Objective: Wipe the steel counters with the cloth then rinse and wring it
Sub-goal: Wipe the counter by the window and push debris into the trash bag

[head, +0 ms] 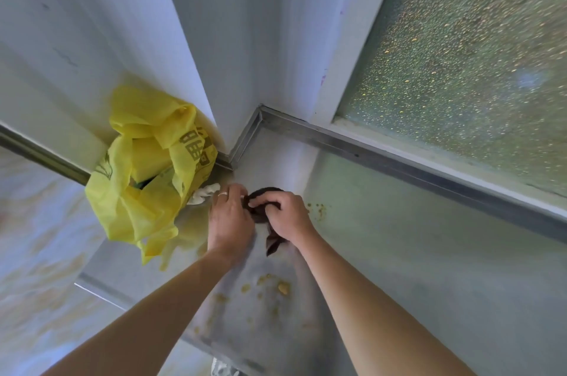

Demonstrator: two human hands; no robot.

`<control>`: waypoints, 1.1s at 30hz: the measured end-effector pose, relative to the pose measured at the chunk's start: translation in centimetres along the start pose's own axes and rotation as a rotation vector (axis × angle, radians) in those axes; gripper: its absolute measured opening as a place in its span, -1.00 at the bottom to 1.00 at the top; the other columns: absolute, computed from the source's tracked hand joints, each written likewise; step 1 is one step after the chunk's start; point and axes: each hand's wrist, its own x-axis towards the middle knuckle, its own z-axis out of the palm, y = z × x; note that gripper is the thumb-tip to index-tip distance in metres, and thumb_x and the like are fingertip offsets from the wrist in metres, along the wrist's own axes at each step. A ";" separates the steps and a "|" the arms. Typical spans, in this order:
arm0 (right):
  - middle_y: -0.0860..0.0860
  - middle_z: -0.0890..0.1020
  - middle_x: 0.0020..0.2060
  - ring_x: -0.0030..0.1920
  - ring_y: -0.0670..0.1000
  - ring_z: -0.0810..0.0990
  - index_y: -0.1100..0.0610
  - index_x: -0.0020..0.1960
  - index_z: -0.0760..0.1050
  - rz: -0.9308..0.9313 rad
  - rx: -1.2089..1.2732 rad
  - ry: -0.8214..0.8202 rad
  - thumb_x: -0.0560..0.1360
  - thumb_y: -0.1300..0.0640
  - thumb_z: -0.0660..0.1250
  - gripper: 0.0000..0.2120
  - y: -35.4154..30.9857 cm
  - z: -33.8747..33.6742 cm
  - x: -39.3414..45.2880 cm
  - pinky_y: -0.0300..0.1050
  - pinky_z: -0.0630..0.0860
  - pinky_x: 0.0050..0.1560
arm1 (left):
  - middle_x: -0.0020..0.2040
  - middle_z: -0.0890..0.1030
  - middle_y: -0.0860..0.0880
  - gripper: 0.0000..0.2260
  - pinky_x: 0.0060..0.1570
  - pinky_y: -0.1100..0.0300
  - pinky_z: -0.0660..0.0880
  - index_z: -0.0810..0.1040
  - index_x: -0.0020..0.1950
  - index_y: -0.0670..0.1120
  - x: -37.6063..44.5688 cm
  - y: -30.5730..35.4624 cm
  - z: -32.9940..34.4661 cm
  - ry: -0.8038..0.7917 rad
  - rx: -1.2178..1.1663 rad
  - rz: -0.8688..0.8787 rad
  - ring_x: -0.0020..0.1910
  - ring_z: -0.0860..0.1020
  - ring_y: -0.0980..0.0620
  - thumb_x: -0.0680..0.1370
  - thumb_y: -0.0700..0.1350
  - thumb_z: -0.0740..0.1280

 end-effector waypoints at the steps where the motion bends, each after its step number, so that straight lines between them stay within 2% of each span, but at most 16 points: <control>1: -0.21 0.74 -0.04 0.04 -0.23 0.65 -0.03 -0.03 0.75 0.024 0.028 0.018 0.43 0.35 0.21 -0.58 -0.3 -0.8 0.0 -0.34 0.52 0.17 | 0.03 0.57 -0.18 -0.70 0.00 -0.07 0.44 0.48 0.10 -0.14 -0.2 0.0 0.0 0.003 0.003 -0.003 0.03 0.49 -0.23 0.43 -0.40 0.25; 3: -0.21 0.73 -0.05 0.03 -0.22 0.65 -0.01 -0.01 0.73 0.029 0.079 0.135 0.42 0.33 0.20 -0.59 -1.0 -2.7 0.1 -0.34 0.52 0.13 | 0.07 0.58 -0.16 -0.74 0.05 -0.08 0.45 0.49 0.14 -0.13 -0.4 -0.2 0.1 0.009 0.023 -0.009 0.09 0.50 -0.22 0.49 -0.35 0.29; 6: -0.12 0.72 0.03 0.09 -0.16 0.63 0.06 0.08 0.68 -0.028 0.062 0.418 0.40 0.37 0.23 -0.60 -0.5 -5.8 -0.4 -0.38 0.46 0.19 | 0.08 0.58 -0.15 -0.77 0.05 -0.09 0.47 0.49 0.14 -0.11 -0.3 -0.3 0.4 -0.007 0.045 -0.018 0.10 0.50 -0.21 0.52 -0.31 0.33; 8: -0.02 0.68 0.09 0.15 -0.03 0.61 0.14 0.13 0.65 -0.076 -0.052 0.624 0.38 0.39 0.24 -0.60 1.9 -7.7 -1.1 -0.27 0.44 0.30 | 0.09 0.58 -0.14 -0.81 0.05 -0.09 0.47 0.48 0.14 -0.10 -0.2 -0.1 0.6 -0.008 0.049 -0.026 0.11 0.50 -0.19 0.55 -0.28 0.32; 10: 0.09 0.61 0.22 0.28 0.11 0.53 0.20 0.25 0.57 -0.014 -0.165 0.704 0.39 0.38 0.25 -0.55 5.2 -9.3 -1.8 -0.09 0.38 0.43 | 0.09 0.57 -0.13 -0.82 0.07 -0.05 0.45 0.48 0.14 -0.08 -0.3 0.2 0.8 -0.003 0.057 -0.029 0.11 0.48 -0.16 0.57 -0.27 0.30; 12: 0.16 0.47 0.43 0.47 0.18 0.38 0.24 0.44 0.42 0.117 -0.271 0.605 0.44 0.37 0.27 -0.45 7.8 -9.5 -2.6 0.08 0.26 0.54 | 0.08 0.57 -0.12 -0.81 0.09 -0.03 0.44 0.48 0.14 -0.08 -0.5 0.5 1.1 -0.007 0.051 -0.029 0.10 0.47 -0.14 0.56 -0.28 0.28; 15: 0.16 0.37 0.53 0.56 0.19 0.26 0.27 0.51 0.35 0.116 -0.441 0.513 0.45 0.31 0.23 -0.39 9.3 -8.0 -2.9 0.11 0.16 0.58 | 0.09 0.55 -0.10 -0.81 0.16 -0.04 0.43 0.48 0.12 -0.07 -0.8 0.7 1.5 -0.017 0.023 -0.022 0.12 0.45 -0.12 0.55 -0.29 0.26; 18: 0.13 0.40 0.52 0.55 0.14 0.30 0.24 0.50 0.38 0.101 -0.450 0.502 0.41 0.24 0.17 -0.37 8.1 -5.7 -2.7 0.14 0.18 0.58 | 0.10 0.53 -0.10 -0.79 0.19 -0.07 0.42 0.47 0.10 -0.07 -0.9 0.5 1.8 -0.013 0.017 -0.024 0.15 0.43 -0.12 0.54 -0.32 0.25; 23: 0.00 0.46 0.48 0.53 0.02 0.33 0.12 0.47 0.43 -0.056 -0.453 0.380 0.36 0.20 0.25 -0.36 5.9 -1.0 -4.0 0.07 0.14 0.59 | 0.12 0.54 -0.08 -0.76 0.21 -0.08 0.43 0.47 0.11 -0.05 -1.1 0.5 1.9 -0.019 0.050 -0.022 0.20 0.43 -0.13 0.52 -0.33 0.25; 27: -0.02 0.53 0.40 0.46 0.02 0.43 0.10 0.37 0.52 -0.098 -0.390 0.354 0.34 0.23 0.26 -0.42 5.2 0.3 -4.7 0.08 0.27 0.52 | 0.08 0.55 -0.09 -0.78 0.14 -0.05 0.43 0.45 0.12 -0.06 -1.3 0.9 1.7 -0.022 0.076 -0.029 0.14 0.48 -0.13 0.54 -0.32 0.23; 31: -0.08 0.60 0.32 0.39 -0.02 0.49 0.05 0.30 0.57 -0.110 -0.275 0.283 0.33 0.27 0.26 -0.45 4.2 1.8 -6.5 -0.14 0.25 0.50 | 0.03 0.55 -0.09 -0.81 0.10 -0.03 0.37 0.41 0.11 -0.04 -1.8 1.1 1.8 -0.030 0.125 -0.027 0.10 0.49 -0.14 0.57 -0.29 0.19; 33: -0.14 0.65 0.20 0.28 -0.06 0.55 0.00 0.21 0.60 -0.094 -0.185 0.238 0.32 0.30 0.25 -0.49 3.6 1.8 -7.2 -0.08 0.37 0.44 | 0.01 0.54 -0.08 -0.83 0.09 -0.01 0.32 0.39 0.09 -0.04 -2.2 1.2 2.0 -0.033 0.131 -0.041 0.10 0.48 -0.14 0.58 -0.28 0.17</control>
